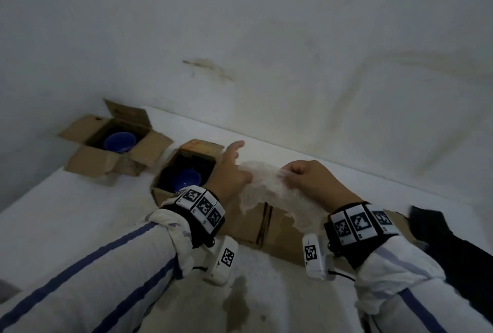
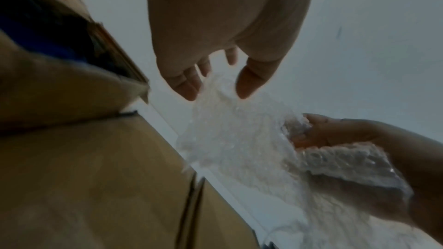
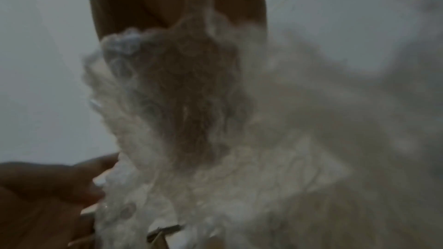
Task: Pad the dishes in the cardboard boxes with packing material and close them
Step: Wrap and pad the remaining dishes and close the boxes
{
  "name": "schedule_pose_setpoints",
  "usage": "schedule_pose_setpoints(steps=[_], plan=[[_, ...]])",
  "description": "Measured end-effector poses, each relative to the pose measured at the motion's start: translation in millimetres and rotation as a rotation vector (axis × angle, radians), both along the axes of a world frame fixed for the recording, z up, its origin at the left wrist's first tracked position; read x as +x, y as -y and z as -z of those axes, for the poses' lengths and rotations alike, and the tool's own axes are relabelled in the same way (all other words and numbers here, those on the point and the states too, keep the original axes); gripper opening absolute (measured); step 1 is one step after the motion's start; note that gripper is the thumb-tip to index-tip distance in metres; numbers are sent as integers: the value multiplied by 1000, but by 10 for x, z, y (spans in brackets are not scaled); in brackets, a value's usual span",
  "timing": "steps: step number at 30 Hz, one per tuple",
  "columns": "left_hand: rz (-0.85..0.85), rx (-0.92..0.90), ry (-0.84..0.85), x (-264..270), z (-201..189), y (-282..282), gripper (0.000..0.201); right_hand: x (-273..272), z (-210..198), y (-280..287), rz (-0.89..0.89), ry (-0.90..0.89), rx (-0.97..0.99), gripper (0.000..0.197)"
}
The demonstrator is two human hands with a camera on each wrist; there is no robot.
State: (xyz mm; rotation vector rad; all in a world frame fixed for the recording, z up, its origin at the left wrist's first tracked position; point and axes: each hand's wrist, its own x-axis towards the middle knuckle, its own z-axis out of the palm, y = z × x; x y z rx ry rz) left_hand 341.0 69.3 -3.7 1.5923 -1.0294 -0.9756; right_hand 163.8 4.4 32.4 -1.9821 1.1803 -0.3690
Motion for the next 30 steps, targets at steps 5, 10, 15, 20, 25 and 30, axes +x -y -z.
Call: schedule_pose_setpoints(steps=[5,10,15,20,25,30], plan=[[156,30,110,756,-66,-123,19,912,47,-48,-22,73,-6,20],[-125,-22,129,1488,-52,-154,8,1591,111,-102,-47,152,198,25],[-147,123,97,1987,56,-189,18,1883,238,-47,97,18,206,5],[96,208,248,2170,-5,-184,31,1969,180,44,194,236,307,8],[106,262,41,2198,-17,-108,22,2051,204,107,233,398,454,9],[80,315,393,2174,198,-63,12,2095,568,112,387,157,239,23]])
